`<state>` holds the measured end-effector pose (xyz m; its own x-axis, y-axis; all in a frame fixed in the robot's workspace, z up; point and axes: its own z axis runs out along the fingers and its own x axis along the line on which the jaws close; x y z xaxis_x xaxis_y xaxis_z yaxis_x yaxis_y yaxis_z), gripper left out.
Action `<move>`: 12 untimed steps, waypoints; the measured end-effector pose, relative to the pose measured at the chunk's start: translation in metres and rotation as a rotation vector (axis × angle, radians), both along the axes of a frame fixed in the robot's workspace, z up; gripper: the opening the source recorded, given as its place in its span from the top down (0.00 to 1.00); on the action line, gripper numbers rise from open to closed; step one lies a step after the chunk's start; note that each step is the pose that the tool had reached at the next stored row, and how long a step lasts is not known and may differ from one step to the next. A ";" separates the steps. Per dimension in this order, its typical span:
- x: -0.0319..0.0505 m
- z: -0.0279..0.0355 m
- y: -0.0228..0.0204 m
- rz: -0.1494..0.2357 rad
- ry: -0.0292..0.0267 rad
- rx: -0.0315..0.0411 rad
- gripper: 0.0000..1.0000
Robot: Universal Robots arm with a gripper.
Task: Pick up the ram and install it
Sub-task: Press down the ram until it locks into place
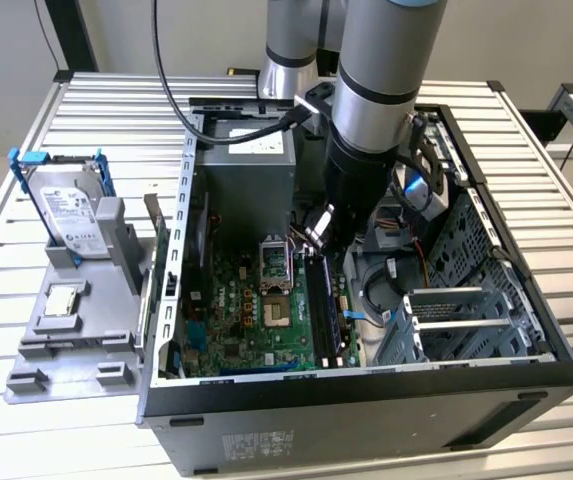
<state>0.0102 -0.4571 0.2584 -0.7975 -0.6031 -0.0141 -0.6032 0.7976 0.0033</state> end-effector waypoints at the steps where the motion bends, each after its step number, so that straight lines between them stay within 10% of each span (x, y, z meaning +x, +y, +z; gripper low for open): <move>1: 0.0000 0.0000 0.0000 0.015 0.0000 0.0019 1.00; 12: 0.0001 -0.0005 0.0001 0.212 -0.0020 0.0030 1.00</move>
<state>0.0102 -0.4569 0.2578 -0.6526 -0.7575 -0.0176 -0.7576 0.6527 0.0041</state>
